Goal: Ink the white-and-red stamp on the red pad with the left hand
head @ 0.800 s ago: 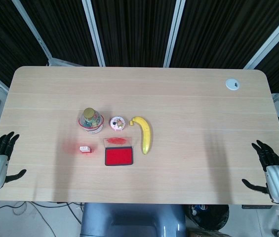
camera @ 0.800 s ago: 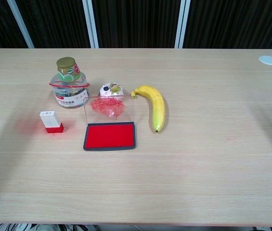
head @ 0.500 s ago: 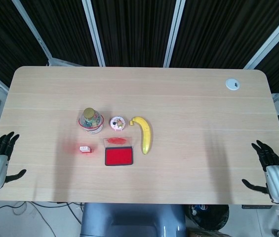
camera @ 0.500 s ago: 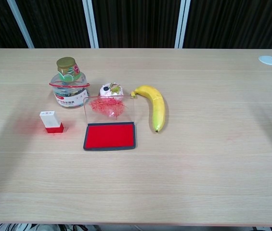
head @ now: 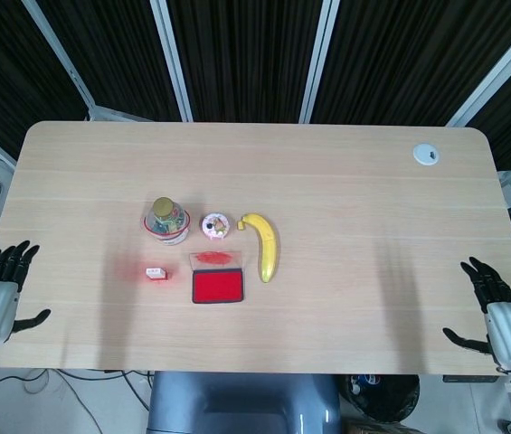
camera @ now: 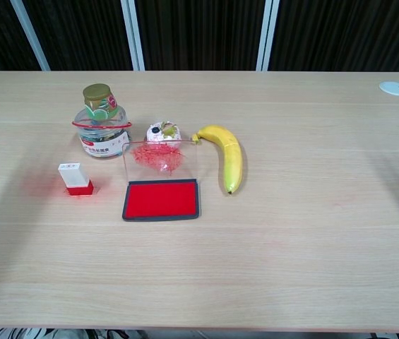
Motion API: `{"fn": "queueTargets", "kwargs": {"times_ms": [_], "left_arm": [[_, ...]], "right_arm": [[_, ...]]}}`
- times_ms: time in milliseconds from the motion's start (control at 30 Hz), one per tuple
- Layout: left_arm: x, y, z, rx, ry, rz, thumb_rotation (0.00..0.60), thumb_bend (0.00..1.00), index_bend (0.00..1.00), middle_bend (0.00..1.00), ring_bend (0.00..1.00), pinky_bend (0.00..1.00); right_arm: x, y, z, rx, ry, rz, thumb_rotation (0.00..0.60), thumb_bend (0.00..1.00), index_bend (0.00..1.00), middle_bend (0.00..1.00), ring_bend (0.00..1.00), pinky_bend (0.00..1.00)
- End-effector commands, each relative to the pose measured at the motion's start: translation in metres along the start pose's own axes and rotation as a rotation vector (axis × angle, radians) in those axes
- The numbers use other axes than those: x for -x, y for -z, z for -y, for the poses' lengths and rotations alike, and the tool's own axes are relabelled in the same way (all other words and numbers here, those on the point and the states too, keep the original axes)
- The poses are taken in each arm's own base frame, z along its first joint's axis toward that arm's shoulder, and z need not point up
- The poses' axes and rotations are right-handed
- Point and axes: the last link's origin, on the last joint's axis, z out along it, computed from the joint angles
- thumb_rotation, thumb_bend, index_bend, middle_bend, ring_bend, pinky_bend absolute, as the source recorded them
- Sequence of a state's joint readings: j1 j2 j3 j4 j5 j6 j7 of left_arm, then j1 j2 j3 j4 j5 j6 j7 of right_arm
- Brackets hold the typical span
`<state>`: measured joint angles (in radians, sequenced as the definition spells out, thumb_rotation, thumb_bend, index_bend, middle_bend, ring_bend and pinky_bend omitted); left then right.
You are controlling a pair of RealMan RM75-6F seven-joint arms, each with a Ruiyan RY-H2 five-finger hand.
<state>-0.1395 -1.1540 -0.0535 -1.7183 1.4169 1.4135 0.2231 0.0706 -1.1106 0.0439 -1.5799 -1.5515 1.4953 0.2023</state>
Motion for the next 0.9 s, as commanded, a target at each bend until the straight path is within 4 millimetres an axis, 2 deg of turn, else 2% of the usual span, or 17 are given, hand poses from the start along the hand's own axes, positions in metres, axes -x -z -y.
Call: {"fn": "queueTargets", "kwargs": {"times_ms": [33, 200, 367, 500, 633, 900], "left_arm": [[0.001, -0.004, -0.002, 0.005, -0.01, 0.014, 0.6, 0.04, 0.0, 0.0, 0.0, 0.0], [0.002, -0.023, -0.018, 0.05, -0.063, 0.033, 0.6, 0.05, 0.0, 0.0, 0.0, 0.0], [0.007, -0.046, -0.042, 0.092, -0.087, 0.062, 0.6, 0.09, 0.0, 0.0, 0.0, 0.06], [0.019, -0.066, -0.065, 0.128, -0.116, 0.096, 0.6, 0.12, 0.07, 0.06, 0.01, 0.11], [0.03, -0.079, -0.08, 0.137, -0.132, 0.122, 0.6, 0.15, 0.13, 0.13, 0.08, 0.17], [0.051, -0.094, -0.106, 0.173, -0.153, 0.161, 0.6, 0.2, 0.24, 0.24, 0.2, 0.29]], "right_arm": [[0.0, 0.0, 0.0, 0.0, -0.001, 0.001, 0.6, 0.04, 0.0, 0.0, 0.0, 0.18], [0.001, -0.001, 0.0, 0.003, -0.014, 0.008, 0.6, 0.05, 0.0, 0.0, 0.0, 0.18], [0.001, -0.001, 0.0, 0.008, -0.026, 0.014, 0.6, 0.06, 0.0, 0.0, 0.0, 0.18], [0.0, -0.001, -0.001, 0.011, -0.037, 0.018, 0.6, 0.07, 0.0, 0.0, 0.0, 0.18], [0.0, -0.002, -0.001, 0.015, -0.048, 0.022, 0.6, 0.07, 0.0, 0.0, 0.0, 0.18], [0.0, -0.003, -0.001, 0.018, -0.062, 0.028, 0.6, 0.07, 0.0, 0.0, 0.0, 0.18]]}}
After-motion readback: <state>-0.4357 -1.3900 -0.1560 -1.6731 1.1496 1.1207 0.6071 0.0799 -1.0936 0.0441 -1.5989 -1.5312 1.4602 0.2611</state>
